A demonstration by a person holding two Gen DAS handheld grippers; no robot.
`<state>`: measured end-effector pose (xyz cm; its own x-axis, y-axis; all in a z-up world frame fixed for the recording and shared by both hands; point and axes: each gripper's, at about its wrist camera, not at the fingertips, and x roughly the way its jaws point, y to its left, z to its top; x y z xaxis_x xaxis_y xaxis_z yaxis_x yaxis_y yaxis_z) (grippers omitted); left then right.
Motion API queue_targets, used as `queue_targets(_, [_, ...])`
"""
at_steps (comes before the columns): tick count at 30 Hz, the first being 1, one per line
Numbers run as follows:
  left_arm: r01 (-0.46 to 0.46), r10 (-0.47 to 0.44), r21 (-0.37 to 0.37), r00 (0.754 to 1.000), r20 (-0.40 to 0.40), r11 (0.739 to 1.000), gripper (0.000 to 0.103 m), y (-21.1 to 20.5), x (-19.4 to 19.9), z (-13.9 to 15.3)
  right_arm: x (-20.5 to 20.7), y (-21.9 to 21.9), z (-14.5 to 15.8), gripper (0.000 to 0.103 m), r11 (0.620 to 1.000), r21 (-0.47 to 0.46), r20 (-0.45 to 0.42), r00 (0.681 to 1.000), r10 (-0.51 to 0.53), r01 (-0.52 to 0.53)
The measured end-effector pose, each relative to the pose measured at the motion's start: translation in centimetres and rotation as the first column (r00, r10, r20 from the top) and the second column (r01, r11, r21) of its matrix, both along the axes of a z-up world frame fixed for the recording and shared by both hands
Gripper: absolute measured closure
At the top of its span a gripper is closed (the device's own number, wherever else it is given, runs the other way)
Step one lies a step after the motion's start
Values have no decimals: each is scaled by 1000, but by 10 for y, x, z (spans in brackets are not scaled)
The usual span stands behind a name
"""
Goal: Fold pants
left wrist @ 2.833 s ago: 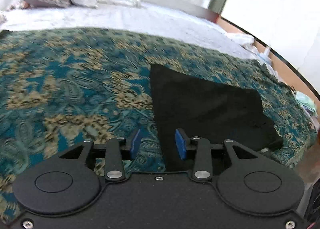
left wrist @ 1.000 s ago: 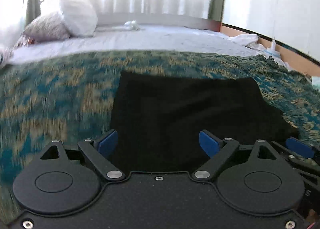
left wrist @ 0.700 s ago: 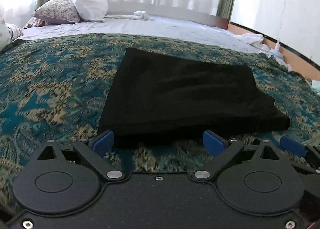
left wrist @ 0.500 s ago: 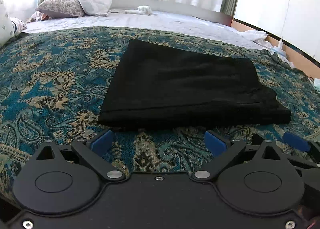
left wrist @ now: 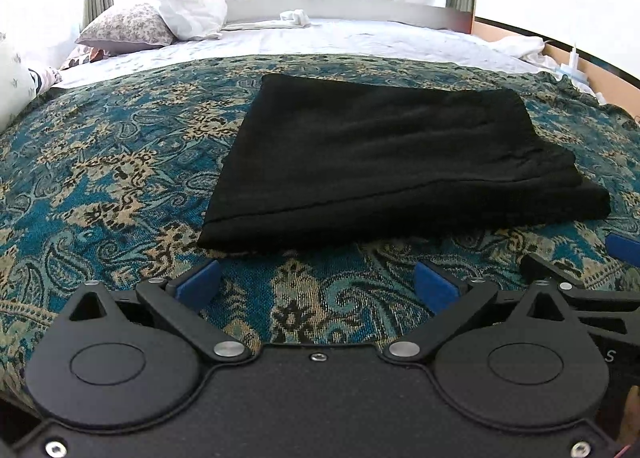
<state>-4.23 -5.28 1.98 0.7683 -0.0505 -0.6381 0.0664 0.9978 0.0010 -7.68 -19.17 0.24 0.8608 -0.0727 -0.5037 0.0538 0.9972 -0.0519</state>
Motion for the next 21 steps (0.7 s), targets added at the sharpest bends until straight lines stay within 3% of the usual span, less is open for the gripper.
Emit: queue_targets(21, [16, -16, -5, 1000, 6, 1000, 0, 5, 8, -5, 12, -10, -5, 0, 998, 24, -34, 998, 57, -57])
